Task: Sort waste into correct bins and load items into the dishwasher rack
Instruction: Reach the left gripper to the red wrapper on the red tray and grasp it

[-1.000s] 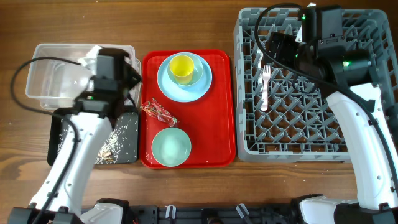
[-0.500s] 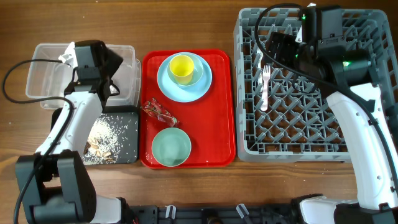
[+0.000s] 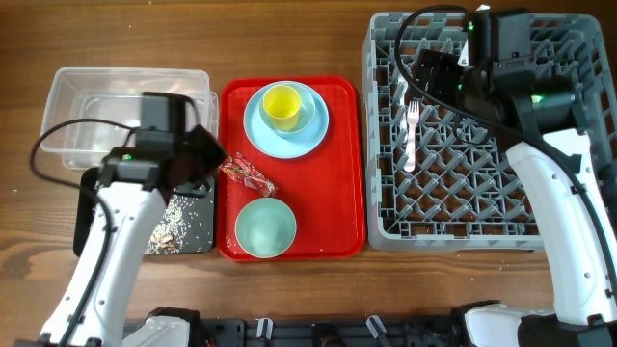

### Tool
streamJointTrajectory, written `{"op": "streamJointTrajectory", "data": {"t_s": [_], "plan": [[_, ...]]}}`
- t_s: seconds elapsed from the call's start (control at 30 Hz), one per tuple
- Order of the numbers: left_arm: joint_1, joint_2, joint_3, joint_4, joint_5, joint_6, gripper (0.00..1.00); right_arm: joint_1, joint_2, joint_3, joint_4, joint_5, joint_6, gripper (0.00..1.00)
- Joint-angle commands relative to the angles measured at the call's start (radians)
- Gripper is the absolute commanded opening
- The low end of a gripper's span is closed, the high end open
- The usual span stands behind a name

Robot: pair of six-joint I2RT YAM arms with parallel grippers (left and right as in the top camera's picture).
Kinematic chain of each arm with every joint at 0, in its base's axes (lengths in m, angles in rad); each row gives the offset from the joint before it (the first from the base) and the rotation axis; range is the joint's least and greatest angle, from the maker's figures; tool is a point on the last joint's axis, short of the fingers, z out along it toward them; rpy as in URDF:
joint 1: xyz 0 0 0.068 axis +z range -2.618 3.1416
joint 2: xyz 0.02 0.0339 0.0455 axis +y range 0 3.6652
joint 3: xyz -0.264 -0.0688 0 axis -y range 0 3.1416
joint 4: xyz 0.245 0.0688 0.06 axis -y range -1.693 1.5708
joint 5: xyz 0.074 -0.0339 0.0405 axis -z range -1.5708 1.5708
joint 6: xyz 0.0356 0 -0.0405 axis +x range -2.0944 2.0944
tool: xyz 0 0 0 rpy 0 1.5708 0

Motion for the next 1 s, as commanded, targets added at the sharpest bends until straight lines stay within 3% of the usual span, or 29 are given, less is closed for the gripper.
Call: {"op": "streamJointTrajectory", "data": {"t_s": [0.0,0.2,0.37,0.63,0.97], "plan": [[-0.109,0.066,-0.004,-0.014,-0.070,-0.010,0.46,0.001,0.010,0.005,0.003,0.007,-0.005,1.00],[-0.211,0.214,-0.004,0.004,-0.184,-0.144,0.50,0.001,0.010,0.005,0.003,0.007,-0.005,1.00],[-0.224,0.333,-0.004,0.049,-0.184,-0.143,0.52,0.001,0.010,0.005,0.003,0.007,-0.005,1.00],[-0.224,0.440,-0.004,0.115,-0.188,-0.137,0.48,0.001,0.010,0.005,0.003,0.007,-0.005,1.00],[-0.224,0.460,-0.005,0.134,-0.192,-0.136,0.41,0.001,0.010,0.005,0.003,0.006,-0.005,1.00]]}}
